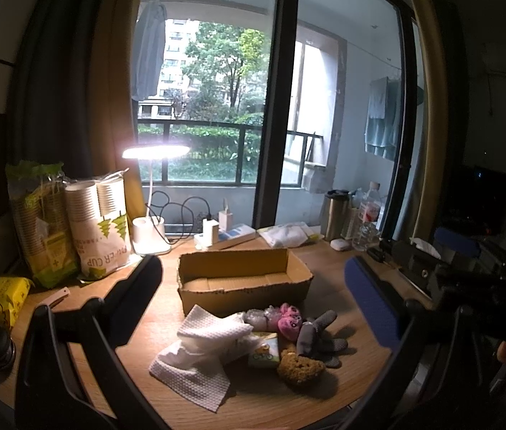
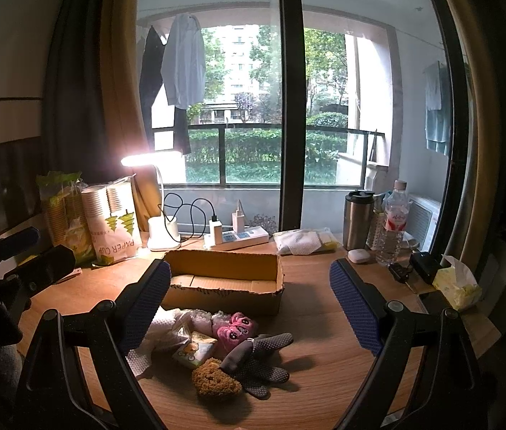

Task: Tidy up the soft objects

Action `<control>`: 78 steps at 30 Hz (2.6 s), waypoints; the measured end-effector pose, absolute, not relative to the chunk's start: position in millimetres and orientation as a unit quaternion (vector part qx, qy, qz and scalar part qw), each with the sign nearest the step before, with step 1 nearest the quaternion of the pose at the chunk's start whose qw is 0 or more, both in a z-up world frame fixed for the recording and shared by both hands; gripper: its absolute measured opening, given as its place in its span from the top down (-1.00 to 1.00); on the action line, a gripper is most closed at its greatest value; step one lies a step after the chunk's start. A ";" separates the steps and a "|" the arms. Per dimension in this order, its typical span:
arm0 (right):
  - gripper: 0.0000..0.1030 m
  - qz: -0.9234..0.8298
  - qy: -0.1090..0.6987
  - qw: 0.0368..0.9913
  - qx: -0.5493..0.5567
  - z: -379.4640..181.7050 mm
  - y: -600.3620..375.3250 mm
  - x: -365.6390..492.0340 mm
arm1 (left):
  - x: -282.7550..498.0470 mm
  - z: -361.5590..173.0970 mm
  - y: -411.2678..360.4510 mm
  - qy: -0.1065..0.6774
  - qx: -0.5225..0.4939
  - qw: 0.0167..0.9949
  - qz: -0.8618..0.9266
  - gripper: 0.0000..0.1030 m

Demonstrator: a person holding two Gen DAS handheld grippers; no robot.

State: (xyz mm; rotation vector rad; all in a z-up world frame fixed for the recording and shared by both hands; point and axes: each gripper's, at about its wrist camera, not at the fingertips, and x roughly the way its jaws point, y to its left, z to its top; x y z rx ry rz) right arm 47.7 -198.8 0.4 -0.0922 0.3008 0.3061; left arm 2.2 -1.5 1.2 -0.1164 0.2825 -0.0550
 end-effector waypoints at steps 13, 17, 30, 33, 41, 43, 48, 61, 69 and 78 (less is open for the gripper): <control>-0.80 0.159 0.160 0.973 -0.046 -9.1 -192.2 54.4 | 5.0 -3.2 2.5 0.146 -0.060 0.987 -0.022 -0.99; -0.80 0.160 0.163 0.972 -0.048 -13.8 -192.5 59.3 | 8.8 -8.9 5.0 0.150 -0.060 0.987 -0.016 -0.99; -0.80 0.148 0.232 0.960 -0.051 -61.7 -194.3 109.0 | 48.1 -66.6 22.8 0.230 -0.067 0.971 0.010 -0.99; -0.80 0.144 0.248 0.957 -0.050 -73.5 -196.2 117.5 | 58.5 -81.4 22.8 0.254 -0.066 0.965 0.008 -0.99; -0.80 0.135 0.293 0.946 -0.045 -105.0 -203.3 140.9 | 82.8 -109.3 19.9 0.301 -0.063 0.952 0.007 -0.99; -0.80 0.134 0.302 0.943 -0.047 -111.6 -203.6 146.2 | 89.7 -114.2 19.1 0.309 -0.063 0.949 0.007 -0.99; -0.80 0.135 0.326 0.935 -0.042 -127.6 -206.5 161.8 | 108.6 -126.3 18.2 0.330 -0.060 0.942 0.005 -0.99; -0.80 0.162 0.373 0.913 -0.042 -159.8 -204.9 194.2 | 159.1 -158.4 18.5 0.378 -0.055 0.924 -0.010 -0.85; -0.78 0.187 0.391 0.901 -0.036 -169.9 -201.8 201.5 | 171.4 -167.7 17.3 0.403 -0.068 0.911 -0.044 0.02; -0.57 0.207 0.415 0.885 -0.026 -179.7 -196.3 209.3 | 168.0 -159.4 20.9 0.394 -0.080 0.913 -0.074 0.80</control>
